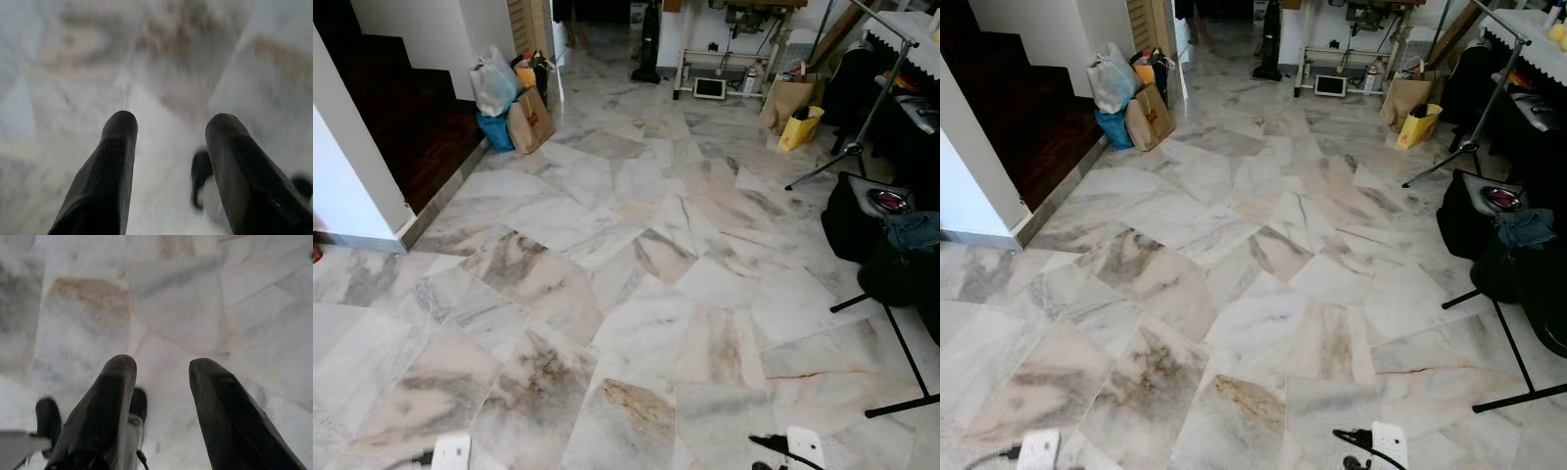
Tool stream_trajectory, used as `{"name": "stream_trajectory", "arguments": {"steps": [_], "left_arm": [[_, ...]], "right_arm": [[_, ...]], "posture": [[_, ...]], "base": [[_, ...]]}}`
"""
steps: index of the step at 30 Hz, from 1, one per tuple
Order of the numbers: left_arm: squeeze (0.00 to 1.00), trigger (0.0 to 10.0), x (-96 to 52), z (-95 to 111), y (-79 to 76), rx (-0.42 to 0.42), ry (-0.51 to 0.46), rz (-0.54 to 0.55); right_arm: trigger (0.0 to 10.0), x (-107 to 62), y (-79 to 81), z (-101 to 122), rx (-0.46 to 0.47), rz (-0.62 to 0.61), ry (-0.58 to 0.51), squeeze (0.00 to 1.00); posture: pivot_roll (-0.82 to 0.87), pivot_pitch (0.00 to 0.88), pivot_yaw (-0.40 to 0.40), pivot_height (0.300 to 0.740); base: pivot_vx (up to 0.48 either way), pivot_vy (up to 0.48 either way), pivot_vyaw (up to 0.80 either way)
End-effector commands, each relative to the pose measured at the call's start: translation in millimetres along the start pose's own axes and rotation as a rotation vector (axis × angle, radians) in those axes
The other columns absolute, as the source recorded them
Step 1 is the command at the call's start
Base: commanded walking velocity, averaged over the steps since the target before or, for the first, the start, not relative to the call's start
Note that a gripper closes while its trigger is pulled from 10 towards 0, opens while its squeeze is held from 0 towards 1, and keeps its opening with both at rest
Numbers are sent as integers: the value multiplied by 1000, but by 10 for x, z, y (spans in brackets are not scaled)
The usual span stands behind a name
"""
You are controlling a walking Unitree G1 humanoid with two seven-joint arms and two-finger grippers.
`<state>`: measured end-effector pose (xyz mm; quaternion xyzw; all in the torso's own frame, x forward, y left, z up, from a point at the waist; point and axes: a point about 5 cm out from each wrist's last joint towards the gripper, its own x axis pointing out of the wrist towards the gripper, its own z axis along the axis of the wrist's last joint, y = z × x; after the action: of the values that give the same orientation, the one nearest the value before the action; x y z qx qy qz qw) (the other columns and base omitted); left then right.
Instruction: Hang keys on a hook
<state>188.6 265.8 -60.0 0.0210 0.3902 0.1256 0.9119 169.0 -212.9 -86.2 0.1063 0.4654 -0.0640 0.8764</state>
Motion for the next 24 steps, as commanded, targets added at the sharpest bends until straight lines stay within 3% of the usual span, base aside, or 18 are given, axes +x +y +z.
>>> {"name": "stream_trajectory", "arguments": {"steps": [1, 3, 5, 7, 8, 13, 14, 15, 18, 19, 20, 24], "left_arm": [[0, 10000, 37, 222, -35, -79, -102, -9], [0, 10000, 49, 299, -80, -115, -137, -26], [0, 10000, 59, 409, -188, -96, -191, -72], [0, 10000, 56, 605, -307, -123, -299, -104], [0, 10000, 56, 605, -307, -123, -299, -104], [0, 10000, -29, 905, -446, -116, -519, -138], [0, 10000, -29, 905, -446, -116, -519, -138], [0, 10000, -97, 996, -489, -49, -611, -144], [0, 10000, -271, 1125, -592, 52, -770, -186], [0, 10000, -271, 1125, -592, 52, -770, -186], [0, 10000, -354, 1150, -678, 122, -822, -224], [0, 10000, -520, 1117, -825, 223, -884, -294]], "right_arm": [[10000, 28, 147, -3, -17, 19, 0, 0], [10000, 27, 147, -12, -25, 18, 4, 0], [10000, 25, 144, -35, -16, 12, 10, 0], [10000, 14, 117, -75, -23, 8, 19, 0], [10000, 14, 117, -75, -23, 8, 19, 0], [10000, 1, 61, -84, -23, -2, 17, 0], [10000, 1, 61, -84, -23, -2, 17, 0], [10000, 2, 69, -93, -30, -4, 23, 0], [10000, 5, 85, -97, -35, -2, 26, 0], [10000, 5, 85, -97, -35, -2, 26, 0], [10000, 6, 93, -99, -34, -2, 27, 0], [10000, 6, 101, -112, -30, -4, 30, 0]], "posture": [[209, 0, -58, 740], [212, 0, -60, 740], [220, 0, -65, 740], [227, 0, -69, 740], [227, 0, -69, 740], [251, 0, -77, 740], [251, 0, -77, 740], [249, 0, -74, 740], [260, 0, -79, 740], [260, 0, -79, 740], [272, 0, -81, 740], [275, 0, -77, 740]], "base": [[0, 0, 0], [0, 0, 0], [0, 0, 0], [0, 0, 0], [0, 0, 0], [0, 0, 0], [0, 0, 0], [0, 0, 0], [0, 0, 0], [0, 0, 0], [0, 0, 0], [0, 0, 0]]}}
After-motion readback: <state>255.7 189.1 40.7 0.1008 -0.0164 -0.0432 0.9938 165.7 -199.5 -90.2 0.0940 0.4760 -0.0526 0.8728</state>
